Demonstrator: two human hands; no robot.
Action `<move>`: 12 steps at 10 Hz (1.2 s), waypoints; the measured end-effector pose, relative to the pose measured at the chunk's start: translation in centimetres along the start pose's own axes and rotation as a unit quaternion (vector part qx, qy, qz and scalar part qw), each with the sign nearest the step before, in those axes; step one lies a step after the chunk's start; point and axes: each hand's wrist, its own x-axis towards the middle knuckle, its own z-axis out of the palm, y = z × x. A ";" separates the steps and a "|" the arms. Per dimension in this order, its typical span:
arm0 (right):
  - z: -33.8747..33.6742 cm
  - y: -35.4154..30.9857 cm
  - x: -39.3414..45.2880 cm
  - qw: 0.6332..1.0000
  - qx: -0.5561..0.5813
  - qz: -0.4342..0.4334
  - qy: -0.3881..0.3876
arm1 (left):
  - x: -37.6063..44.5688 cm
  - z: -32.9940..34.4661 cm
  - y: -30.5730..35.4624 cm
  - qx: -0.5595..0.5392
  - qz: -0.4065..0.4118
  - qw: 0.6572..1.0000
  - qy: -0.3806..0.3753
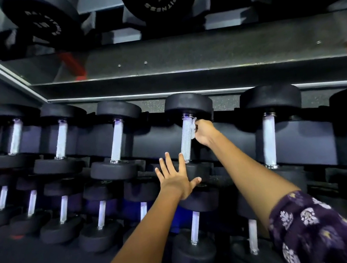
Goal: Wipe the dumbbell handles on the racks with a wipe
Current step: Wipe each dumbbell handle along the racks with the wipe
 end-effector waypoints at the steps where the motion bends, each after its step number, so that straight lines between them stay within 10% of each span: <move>1: -0.6 0.6 -0.9 0.999 0.026 0.023 0.029 | 0.0 0.0 0.0 0.002 0.003 1.000 0.000; 7: 0.2 -0.7 -1.2 0.988 0.149 0.037 0.009 | 0.0 -0.1 -0.2 0.008 0.008 1.000 0.001; 12: 3.6 1.2 -3.8 0.916 -0.230 -0.285 0.166 | 0.1 -0.1 -0.1 -0.003 0.009 1.000 0.003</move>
